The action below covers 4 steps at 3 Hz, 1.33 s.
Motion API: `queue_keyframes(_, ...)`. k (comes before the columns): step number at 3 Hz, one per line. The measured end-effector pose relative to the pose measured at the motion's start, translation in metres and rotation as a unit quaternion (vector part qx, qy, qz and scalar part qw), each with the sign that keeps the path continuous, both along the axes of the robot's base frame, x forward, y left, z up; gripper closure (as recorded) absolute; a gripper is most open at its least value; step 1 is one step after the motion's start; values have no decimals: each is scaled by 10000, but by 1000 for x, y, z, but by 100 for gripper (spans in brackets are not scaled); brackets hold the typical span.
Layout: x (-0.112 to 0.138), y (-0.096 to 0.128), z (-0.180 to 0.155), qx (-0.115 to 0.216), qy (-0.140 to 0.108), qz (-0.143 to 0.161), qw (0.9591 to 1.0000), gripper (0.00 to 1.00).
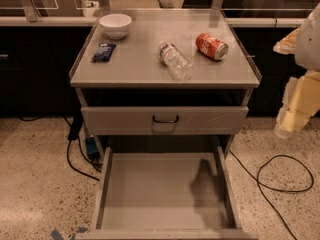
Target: Place water bottle into middle drawer
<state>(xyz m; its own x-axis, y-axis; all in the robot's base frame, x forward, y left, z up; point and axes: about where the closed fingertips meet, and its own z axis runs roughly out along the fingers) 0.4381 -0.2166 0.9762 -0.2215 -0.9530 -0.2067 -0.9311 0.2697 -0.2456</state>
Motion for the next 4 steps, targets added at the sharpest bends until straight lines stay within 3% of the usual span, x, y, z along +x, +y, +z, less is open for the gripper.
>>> queue_keyframes(1,0,0,0,0,-3,0,10000,0)
queue_keyframes(2,17,5,1,-63,-89,97,9999,0)
queue_keyframes(4,77,23,4,-227,-298,512,9980,0)
